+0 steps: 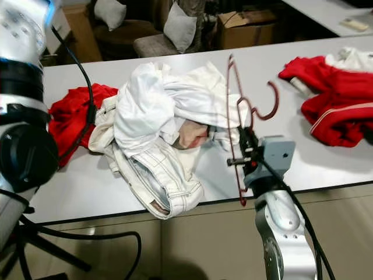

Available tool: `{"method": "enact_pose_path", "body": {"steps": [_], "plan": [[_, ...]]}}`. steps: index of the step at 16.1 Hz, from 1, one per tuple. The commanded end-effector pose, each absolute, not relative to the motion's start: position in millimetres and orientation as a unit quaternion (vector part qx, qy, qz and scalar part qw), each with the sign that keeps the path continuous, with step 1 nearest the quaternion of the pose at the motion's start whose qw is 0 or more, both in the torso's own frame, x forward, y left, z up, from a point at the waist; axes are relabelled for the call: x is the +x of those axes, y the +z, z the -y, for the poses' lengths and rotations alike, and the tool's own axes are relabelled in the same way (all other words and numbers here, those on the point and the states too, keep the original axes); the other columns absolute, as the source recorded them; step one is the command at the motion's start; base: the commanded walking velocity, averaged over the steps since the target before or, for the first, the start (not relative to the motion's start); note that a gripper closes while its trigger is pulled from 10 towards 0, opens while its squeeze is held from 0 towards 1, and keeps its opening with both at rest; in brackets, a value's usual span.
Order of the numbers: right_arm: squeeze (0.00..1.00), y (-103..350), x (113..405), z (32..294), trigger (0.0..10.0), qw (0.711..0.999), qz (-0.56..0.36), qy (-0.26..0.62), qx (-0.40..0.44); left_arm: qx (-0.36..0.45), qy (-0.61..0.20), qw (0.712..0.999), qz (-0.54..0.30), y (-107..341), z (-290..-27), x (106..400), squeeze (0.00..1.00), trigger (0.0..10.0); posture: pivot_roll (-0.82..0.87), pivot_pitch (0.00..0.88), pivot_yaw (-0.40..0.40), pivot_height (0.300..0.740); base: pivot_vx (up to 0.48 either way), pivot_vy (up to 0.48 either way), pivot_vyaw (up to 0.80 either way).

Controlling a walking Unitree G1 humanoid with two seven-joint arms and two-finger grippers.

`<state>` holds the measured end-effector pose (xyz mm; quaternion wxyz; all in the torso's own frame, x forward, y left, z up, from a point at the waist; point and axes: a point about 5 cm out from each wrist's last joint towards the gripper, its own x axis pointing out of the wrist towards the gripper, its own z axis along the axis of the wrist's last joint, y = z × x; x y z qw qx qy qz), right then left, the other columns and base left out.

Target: Hang hanger

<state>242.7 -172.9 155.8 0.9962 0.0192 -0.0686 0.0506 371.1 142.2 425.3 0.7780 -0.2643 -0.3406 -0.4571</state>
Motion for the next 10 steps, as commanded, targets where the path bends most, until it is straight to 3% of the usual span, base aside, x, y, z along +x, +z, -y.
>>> {"method": "enact_pose_path", "body": {"steps": [1,2,3,4,5,6,10], "plan": [[0.00,156.6,243.7,173.3,10.0,0.996,0.075,0.041,0.020,-0.201,-0.467,0.799,0.321,421.0,-135.1,372.0,0.00,0.0,-0.19,0.000,0.165,0.740,0.000,0.000,0.00],[0.00,156.4,242.6,173.5,10.0,0.996,0.077,0.037,0.021,-0.106,-0.454,0.843,0.268,392.7,-121.9,382.1,0.00,0.0,-0.19,0.000,0.173,0.740,0.000,0.000,0.00],[0.00,155.8,240.4,173.5,10.0,0.996,0.076,0.035,0.022,0.003,-0.417,0.884,0.210,357.1,-112.9,392.9,0.00,10.0,-0.20,0.000,0.176,0.740,0.000,0.000,0.00],[0.00,154.7,238.5,174.0,10.0,0.996,0.074,0.033,0.021,0.085,-0.396,0.899,0.169,328.4,-109.6,397.8,0.00,10.0,-0.20,0.000,0.176,0.740,0.000,0.000,0.00],[0.00,153.1,236.6,175.6,10.0,0.997,0.070,0.028,0.020,0.137,-0.388,0.903,0.125,298.2,-109.7,399.8,0.33,10.0,-0.20,0.000,0.178,0.740,0.000,0.000,0.00],[0.00,151.3,235.2,178.0,10.0,0.998,0.064,0.024,0.016,0.165,-0.387,0.903,0.082,270.0,-110.1,399.5,1.00,10.0,-0.21,0.000,0.179,0.740,0.000,0.000,0.00],[0.00,132.9,229.5,193.6,10.0,1.000,0.001,-0.010,-0.017,0.220,-0.364,0.905,-0.026,198.5,-117.9,392.8,1.00,10.0,-0.22,0.000,0.170,0.740,0.000,0.000,0.00]]}}
